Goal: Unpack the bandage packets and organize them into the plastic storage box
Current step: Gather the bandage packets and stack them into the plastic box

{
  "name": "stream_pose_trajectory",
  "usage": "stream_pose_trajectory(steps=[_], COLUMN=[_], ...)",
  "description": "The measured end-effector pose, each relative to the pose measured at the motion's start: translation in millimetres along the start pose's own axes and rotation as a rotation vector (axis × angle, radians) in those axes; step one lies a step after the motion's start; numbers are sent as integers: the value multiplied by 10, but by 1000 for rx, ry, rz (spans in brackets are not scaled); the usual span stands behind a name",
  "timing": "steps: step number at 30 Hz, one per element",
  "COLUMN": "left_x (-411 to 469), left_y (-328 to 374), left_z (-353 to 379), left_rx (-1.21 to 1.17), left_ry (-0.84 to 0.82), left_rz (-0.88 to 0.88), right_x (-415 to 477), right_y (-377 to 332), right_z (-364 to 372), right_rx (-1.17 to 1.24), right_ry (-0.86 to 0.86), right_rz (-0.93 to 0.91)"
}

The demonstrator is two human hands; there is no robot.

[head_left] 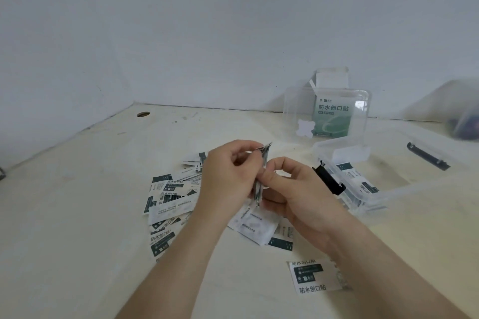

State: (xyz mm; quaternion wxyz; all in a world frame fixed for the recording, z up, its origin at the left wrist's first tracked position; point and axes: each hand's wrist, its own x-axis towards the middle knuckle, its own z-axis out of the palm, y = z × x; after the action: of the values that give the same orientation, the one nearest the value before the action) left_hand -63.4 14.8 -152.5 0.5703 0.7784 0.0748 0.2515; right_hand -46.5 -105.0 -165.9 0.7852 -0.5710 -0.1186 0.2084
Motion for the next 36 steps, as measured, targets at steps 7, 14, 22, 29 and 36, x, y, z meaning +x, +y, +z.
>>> stream_pose_trajectory(steps=[7,14,22,29,36], left_x=[-7,51,13,21,-107], left_y=[38,14,73,116,129], left_z=[-48,-212,-90,-329,-319], left_rx=[-164,84,14,-180,240], left_ry=[7,331,-54,-343,-568], left_rz=[-110,277,-77,121,309], right_x=[9,18,30,-15,-40], right_y=[-7,-31,39,-125,-181], right_z=[-25,-33,6,-58,-110], right_rx=[-41,-48,-360,32,59], right_ry=[20,99,146,-32,-143], right_rz=[-33,-112,-211,-56,13])
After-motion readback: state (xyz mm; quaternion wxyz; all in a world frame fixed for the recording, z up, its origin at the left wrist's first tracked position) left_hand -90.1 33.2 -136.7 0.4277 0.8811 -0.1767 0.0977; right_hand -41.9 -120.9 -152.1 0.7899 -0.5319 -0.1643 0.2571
